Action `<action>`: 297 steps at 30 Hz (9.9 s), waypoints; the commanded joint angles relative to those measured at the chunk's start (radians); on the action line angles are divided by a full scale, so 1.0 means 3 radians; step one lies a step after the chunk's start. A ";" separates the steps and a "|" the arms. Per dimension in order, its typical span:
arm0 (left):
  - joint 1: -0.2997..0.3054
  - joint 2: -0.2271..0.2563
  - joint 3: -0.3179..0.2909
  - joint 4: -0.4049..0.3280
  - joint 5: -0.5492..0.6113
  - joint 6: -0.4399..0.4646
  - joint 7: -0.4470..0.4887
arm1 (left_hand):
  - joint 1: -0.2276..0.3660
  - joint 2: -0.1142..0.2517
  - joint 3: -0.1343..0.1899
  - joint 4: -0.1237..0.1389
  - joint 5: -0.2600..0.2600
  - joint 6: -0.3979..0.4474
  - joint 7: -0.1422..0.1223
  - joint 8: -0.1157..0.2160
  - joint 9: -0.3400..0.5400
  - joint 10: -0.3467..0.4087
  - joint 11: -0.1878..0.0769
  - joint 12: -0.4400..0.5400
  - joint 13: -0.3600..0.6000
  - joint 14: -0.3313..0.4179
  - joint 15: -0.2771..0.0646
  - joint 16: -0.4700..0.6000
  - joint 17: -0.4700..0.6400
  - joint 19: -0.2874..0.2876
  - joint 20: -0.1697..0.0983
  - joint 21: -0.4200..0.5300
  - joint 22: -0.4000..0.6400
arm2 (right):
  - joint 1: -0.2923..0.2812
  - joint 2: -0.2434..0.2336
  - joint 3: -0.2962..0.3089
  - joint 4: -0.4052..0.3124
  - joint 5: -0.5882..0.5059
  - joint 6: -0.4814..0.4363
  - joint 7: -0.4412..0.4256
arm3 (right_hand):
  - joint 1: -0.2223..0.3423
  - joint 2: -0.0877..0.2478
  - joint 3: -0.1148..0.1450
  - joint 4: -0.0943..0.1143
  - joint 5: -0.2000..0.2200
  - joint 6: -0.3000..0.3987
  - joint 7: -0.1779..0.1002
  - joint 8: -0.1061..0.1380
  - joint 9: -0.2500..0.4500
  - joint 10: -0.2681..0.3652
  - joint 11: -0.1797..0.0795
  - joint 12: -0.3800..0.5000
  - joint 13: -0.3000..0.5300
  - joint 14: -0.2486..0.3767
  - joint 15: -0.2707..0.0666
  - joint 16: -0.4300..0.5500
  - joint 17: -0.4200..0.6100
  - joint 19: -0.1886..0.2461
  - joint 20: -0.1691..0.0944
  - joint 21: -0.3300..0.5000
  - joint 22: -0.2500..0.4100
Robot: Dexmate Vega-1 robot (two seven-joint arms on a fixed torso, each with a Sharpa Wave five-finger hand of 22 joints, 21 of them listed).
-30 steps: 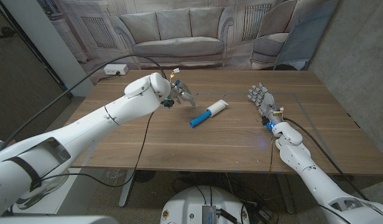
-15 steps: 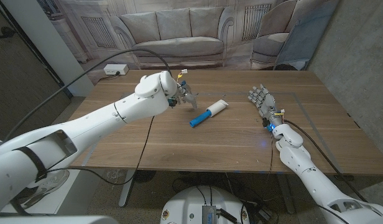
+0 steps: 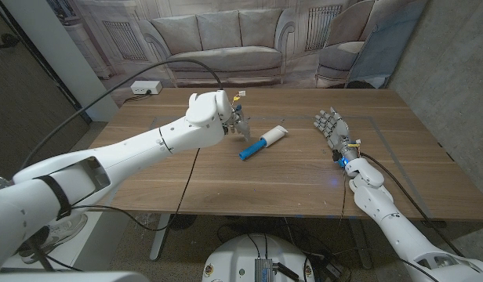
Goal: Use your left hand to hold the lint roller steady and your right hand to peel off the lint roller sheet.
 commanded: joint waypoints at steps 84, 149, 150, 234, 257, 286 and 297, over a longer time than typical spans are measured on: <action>0.1729 -0.1908 -0.1319 0.1131 0.3995 -0.2121 -0.0301 | -0.0054 0.0006 -0.0224 0.0128 -0.0010 0.0482 -0.0052 0.0207 0.0063 0.0672 -0.0142 0.0560 0.0025 0.1039 -0.0289 0.0027 -0.0041 0.1158 -0.0010 0.0228 -0.0044 | 0.0278 0.0324 0.0353 0.0904 0.0212 0.0246 0.0708 | -0.0301 -0.0039 -0.0101 0.0158 0.0009 0.0258 -0.0034 0.0055 0.0006 0.0470 0.0008 0.0117 0.0010 0.0394 -0.0022 0.0067 0.0017 0.0212 0.0058 -0.0060 0.0011; 0.2279 -0.1657 -0.1533 0.0956 0.1952 -0.2012 0.2423 | 0.1075 0.0447 0.0632 -0.0070 -0.0036 0.1577 -0.0036 0.0213 -0.0012 0.2357 -0.0350 -0.0088 -0.0198 0.3523 -0.1047 0.0231 -0.0349 0.2988 -0.1326 0.0716 -0.0040 | 0.0438 0.0430 0.0386 0.1152 0.0155 0.0298 0.0646 | -0.0399 -0.0035 -0.0111 0.0229 0.0038 0.0496 0.0031 0.0091 0.0008 0.0684 0.0044 0.0150 0.0012 0.0557 -0.0001 0.0051 0.0013 0.0311 0.0040 -0.0107 0.0014; 0.2295 -0.1672 -0.1543 0.0957 0.1910 -0.1996 0.2515 | 0.1081 0.0466 0.0619 -0.0061 -0.0043 0.1560 -0.0013 0.0209 0.0011 0.2356 -0.0321 -0.0059 -0.0158 0.3565 -0.1036 0.0255 -0.0312 0.2994 -0.1334 0.0738 -0.0032 | 0.0449 0.0433 0.0383 0.1163 0.0154 0.0307 0.0655 | -0.0399 -0.0035 -0.0111 0.0230 0.0038 0.0498 0.0031 0.0091 0.0008 0.0682 0.0044 0.0149 0.0012 0.0556 -0.0002 0.0050 0.0013 0.0313 0.0037 -0.0108 0.0014; 0.2135 -0.1052 -0.1899 0.0997 -0.1232 -0.2881 0.3540 | 0.1131 0.0399 0.0293 0.0015 0.0007 0.1681 -0.0135 0.0380 0.0569 0.2384 -0.0535 0.0475 0.0676 0.3684 -0.1037 0.0428 0.0458 0.2824 -0.1397 0.1243 0.0035 | -0.0182 -0.1186 -0.0465 -0.1879 -0.1013 -0.1332 -0.1064 | 0.0605 -0.0126 0.0214 -0.0311 -0.0021 0.1339 0.0098 0.0275 0.0032 0.1442 -0.0144 0.0275 0.0059 0.1709 -0.0291 0.0252 0.0108 0.1012 0.0050 -0.0004 0.0073; 0.1892 -0.0895 -0.1764 0.0872 -0.1315 -0.2390 0.3004 | 0.1124 0.0398 0.0291 0.0017 0.0002 0.1695 -0.0144 0.0364 0.0561 0.2406 -0.0542 0.0453 0.0676 0.3668 -0.1036 0.0414 0.0527 0.2790 -0.1397 0.1316 0.0018 | 0.0033 -0.1356 -0.0668 -0.2201 -0.1110 -0.2022 -0.1099 | 0.0843 -0.0194 0.0015 -0.0289 -0.0002 0.1946 0.0060 0.0570 0.0085 0.2325 -0.0303 0.0567 0.0216 0.2553 -0.0586 0.0958 0.0546 0.1466 0.0036 0.0395 0.0273; 0.1751 -0.0906 -0.1649 0.0991 -0.1286 -0.2443 0.2866 | 0.1121 0.0393 0.0302 0.0015 -0.0002 0.1709 -0.0131 0.0361 0.0584 0.2438 -0.0522 0.0430 0.0683 0.3660 -0.1032 0.0396 0.0598 0.2751 -0.1393 0.1396 -0.0004 | 0.0258 -0.1289 -0.0734 -0.2059 -0.0834 -0.2197 -0.0664 | 0.1372 -0.0375 -0.0134 -0.0385 0.0089 0.2180 -0.0002 0.0710 0.0128 0.2582 -0.0427 0.0691 0.0450 0.2603 -0.0777 0.1497 0.0969 0.1546 -0.0029 0.0798 0.0585; 0.1720 -0.0908 -0.1617 0.1022 -0.1267 -0.2451 0.2833 | 0.1122 0.0390 0.0309 0.0012 -0.0002 0.1712 -0.0125 0.0357 0.0592 0.2441 -0.0516 0.0423 0.0692 0.3669 -0.1033 0.0395 0.0624 0.2739 -0.1391 0.1426 -0.0011 | 0.0296 -0.1234 -0.0757 -0.1977 -0.0815 -0.2137 -0.0588 | 0.1365 -0.0301 -0.0155 -0.0290 0.0089 0.2154 0.0010 0.0697 0.0122 0.2541 -0.0411 0.0681 0.0485 0.2563 -0.0745 0.1507 0.0961 0.1512 -0.0028 0.0854 0.0634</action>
